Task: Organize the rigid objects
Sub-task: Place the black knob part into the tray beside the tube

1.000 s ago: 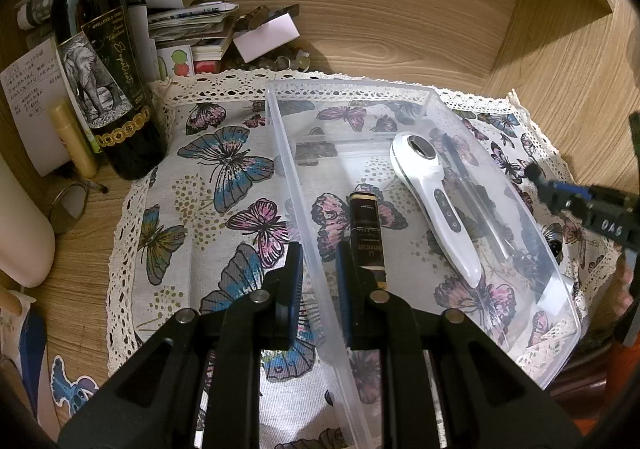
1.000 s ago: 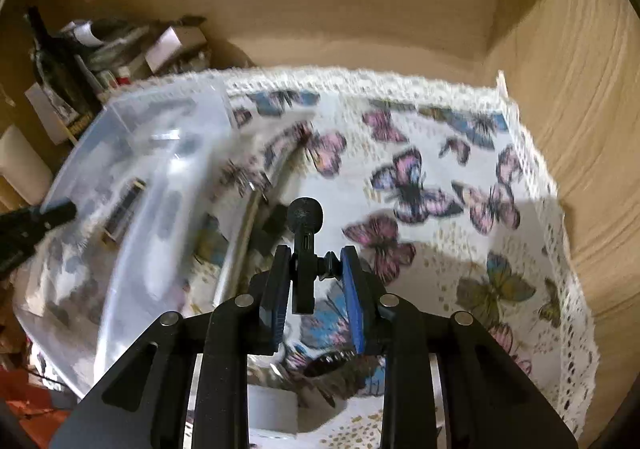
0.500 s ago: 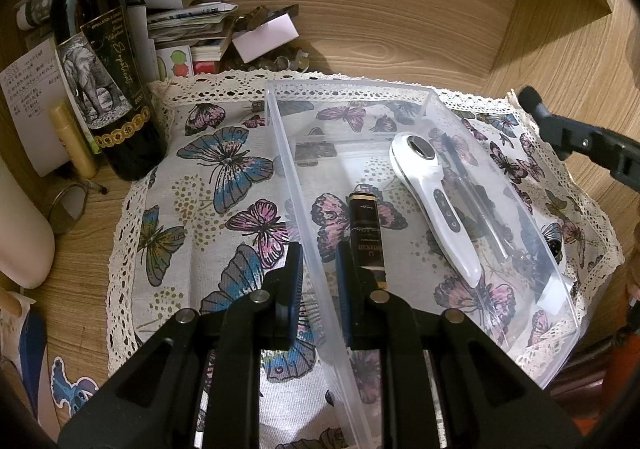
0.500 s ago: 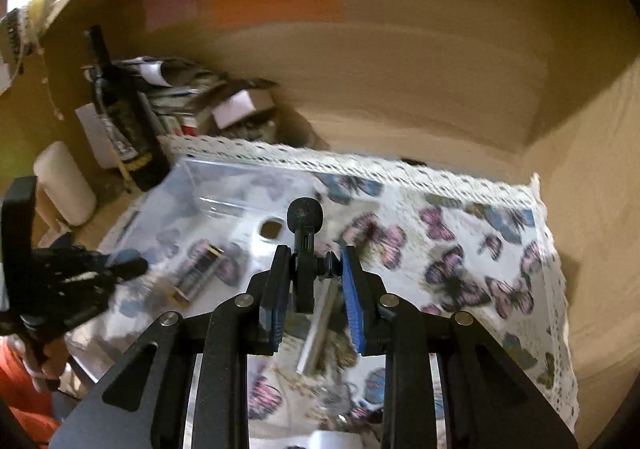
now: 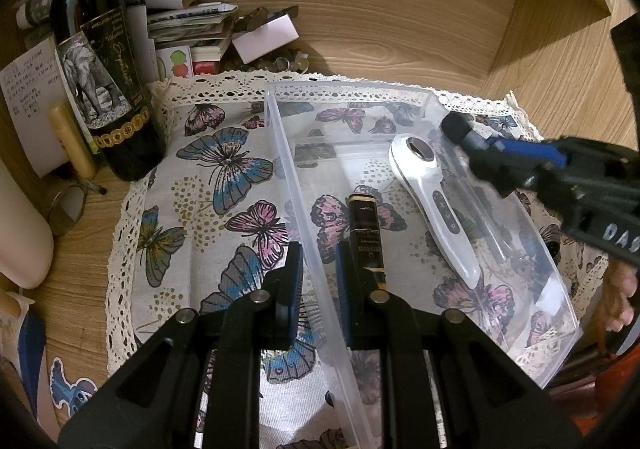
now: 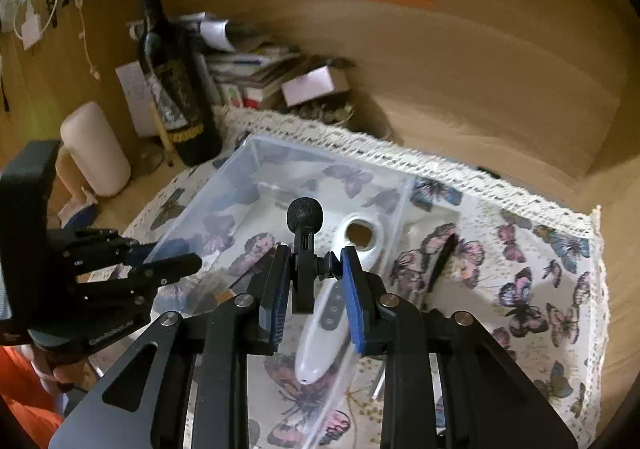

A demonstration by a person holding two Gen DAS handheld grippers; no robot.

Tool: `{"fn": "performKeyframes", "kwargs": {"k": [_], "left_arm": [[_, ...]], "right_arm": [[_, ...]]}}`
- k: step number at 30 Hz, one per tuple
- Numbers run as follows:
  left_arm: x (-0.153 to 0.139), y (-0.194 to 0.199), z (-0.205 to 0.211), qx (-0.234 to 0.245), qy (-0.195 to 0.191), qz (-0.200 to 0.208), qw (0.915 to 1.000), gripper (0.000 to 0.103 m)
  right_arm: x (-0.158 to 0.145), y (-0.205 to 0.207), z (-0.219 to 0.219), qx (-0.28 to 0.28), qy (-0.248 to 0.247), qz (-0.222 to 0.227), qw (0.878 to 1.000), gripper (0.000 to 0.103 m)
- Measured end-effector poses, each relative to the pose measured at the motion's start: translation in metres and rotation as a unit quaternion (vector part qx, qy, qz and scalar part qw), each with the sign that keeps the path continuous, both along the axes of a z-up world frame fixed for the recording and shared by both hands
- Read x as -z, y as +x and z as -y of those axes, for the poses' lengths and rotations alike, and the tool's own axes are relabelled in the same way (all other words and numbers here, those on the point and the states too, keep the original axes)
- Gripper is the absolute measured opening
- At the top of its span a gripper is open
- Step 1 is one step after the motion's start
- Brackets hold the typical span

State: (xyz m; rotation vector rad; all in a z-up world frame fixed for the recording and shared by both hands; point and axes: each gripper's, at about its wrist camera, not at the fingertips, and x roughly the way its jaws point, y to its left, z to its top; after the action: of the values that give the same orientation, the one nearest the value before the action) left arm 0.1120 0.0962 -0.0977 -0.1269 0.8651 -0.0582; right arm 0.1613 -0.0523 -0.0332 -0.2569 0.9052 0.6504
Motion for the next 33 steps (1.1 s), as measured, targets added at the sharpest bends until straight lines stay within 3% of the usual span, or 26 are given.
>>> {"fn": "performKeyframes", "kwargs": {"k": [13, 17, 27, 33], "left_arm": [[0.0, 0.0, 0.0, 0.0, 0.001, 0.0, 1.0, 0.016], [0.0, 0.001, 0.0, 0.0, 0.001, 0.0, 1.0, 0.016], [0.0, 0.0, 0.0, 0.0, 0.001, 0.0, 1.0, 0.016], [-0.001, 0.001, 0.001, 0.001, 0.003, 0.0, 1.0, 0.016]], "right_arm": [[0.025, 0.004, -0.02, -0.022, -0.023, -0.053, 0.998, 0.024], [0.018, 0.0, -0.015, -0.018, -0.017, -0.039, 0.999, 0.035], [-0.015, -0.005, 0.025, 0.04, 0.002, 0.014, 0.999, 0.051], [-0.029, -0.008, 0.068, 0.102, -0.01, 0.033, 0.994, 0.052]]}}
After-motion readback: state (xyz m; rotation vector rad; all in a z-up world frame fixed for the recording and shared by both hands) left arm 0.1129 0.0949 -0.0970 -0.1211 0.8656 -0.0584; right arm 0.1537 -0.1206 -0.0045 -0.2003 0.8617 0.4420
